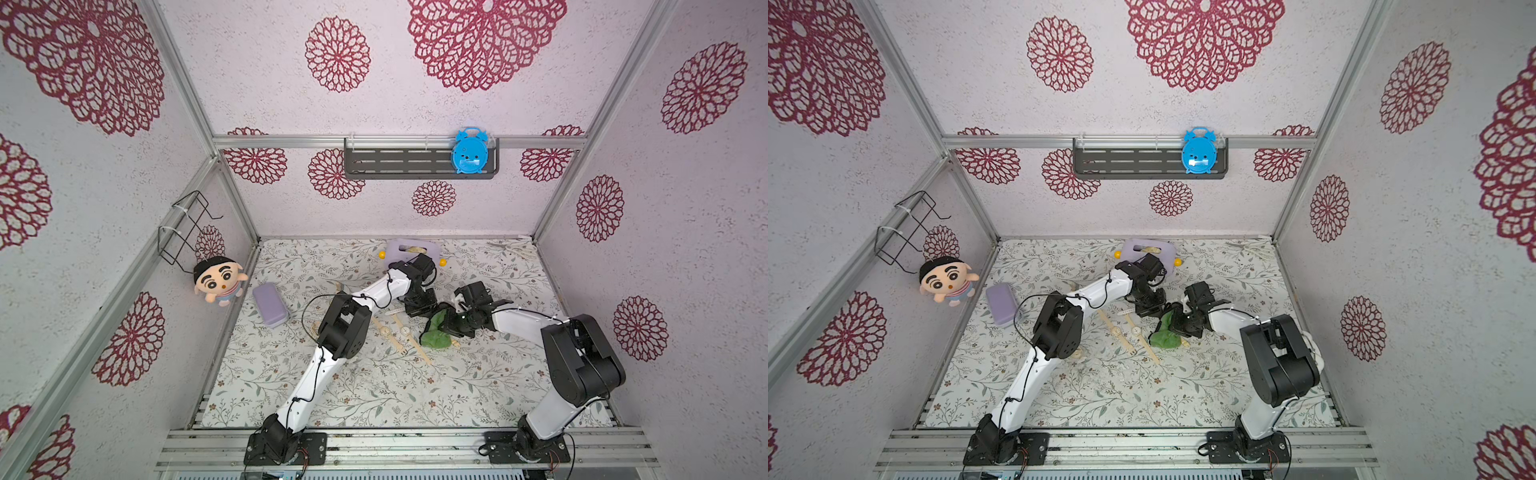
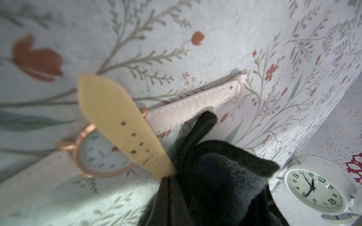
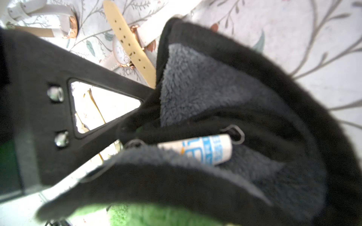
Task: Wipe the watch dial
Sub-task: Wipe the dirt from the watch dial.
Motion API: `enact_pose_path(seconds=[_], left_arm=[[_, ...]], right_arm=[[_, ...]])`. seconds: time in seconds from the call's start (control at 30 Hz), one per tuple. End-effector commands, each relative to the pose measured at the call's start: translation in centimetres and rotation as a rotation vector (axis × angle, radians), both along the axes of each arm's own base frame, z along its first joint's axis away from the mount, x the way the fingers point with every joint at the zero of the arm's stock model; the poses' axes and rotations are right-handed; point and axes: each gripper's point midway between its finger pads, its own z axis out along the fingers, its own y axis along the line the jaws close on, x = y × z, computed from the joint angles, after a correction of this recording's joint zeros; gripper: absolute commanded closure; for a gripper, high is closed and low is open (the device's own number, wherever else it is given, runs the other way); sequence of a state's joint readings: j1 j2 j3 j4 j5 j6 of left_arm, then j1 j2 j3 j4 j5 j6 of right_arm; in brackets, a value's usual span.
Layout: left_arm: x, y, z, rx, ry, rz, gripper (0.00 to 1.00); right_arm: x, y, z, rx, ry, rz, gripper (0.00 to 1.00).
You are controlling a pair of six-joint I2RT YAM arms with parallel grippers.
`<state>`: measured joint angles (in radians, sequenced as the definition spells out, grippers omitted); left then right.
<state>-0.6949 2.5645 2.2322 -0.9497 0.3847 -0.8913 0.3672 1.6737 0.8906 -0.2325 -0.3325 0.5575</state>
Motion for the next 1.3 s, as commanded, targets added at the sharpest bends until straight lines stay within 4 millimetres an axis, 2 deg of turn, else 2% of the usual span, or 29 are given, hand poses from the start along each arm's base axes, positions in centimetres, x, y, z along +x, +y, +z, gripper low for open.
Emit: enact_pose_path(seconds=[0.0, 0.17, 0.4, 0.53, 0.67, 0.8, 0.93, 1.07, 1.17, 1.27], left_arm=[[-0.3, 1.9, -5.1, 0.110, 0.047, 0.030, 1.00], [-0.2, 2.2, -5.3, 0.112, 0.052, 0.034, 1.00], [-0.5, 2.6, -5.7, 0.123, 0.061, 0.030, 1.00], [-0.3, 2.8, -5.5, 0.123, 0.055, 0.027, 1.00], [-0.1, 2.8, -5.3, 0.121, 0.052, 0.028, 1.00], [0.1, 2.7, -5.1, 0.113, 0.047, 0.026, 1.00], [0.2, 2.7, -4.9, 0.108, 0.045, 0.027, 1.00], [0.2, 2.6, -4.8, 0.102, 0.046, 0.026, 1.00], [0.2, 2.6, -4.9, 0.102, 0.049, 0.025, 1.00], [0.3, 2.6, -4.9, 0.099, 0.049, 0.025, 1.00]], right_arm=[[-4.1, -5.9, -4.2, -0.296, 0.164, -0.061, 1.00], [-4.9, -7.8, -4.3, -0.367, 0.207, -0.097, 1.00], [-5.0, -10.4, -3.4, -0.417, 0.252, -0.159, 1.00], [-4.2, -12.1, -1.9, -0.451, 0.249, -0.193, 1.00], [-2.3, -12.9, 0.5, -0.469, 0.199, -0.205, 1.00], [-0.2, -11.4, 3.1, -0.393, 0.119, -0.187, 1.00], [1.4, -8.0, 5.9, -0.199, 0.016, -0.134, 1.00], [2.2, -4.7, 8.7, -0.036, -0.077, -0.074, 1.00], [2.3, -2.4, 9.4, 0.034, -0.104, -0.021, 1.00], [2.4, -1.0, 8.3, 0.049, -0.080, 0.007, 1.00]])
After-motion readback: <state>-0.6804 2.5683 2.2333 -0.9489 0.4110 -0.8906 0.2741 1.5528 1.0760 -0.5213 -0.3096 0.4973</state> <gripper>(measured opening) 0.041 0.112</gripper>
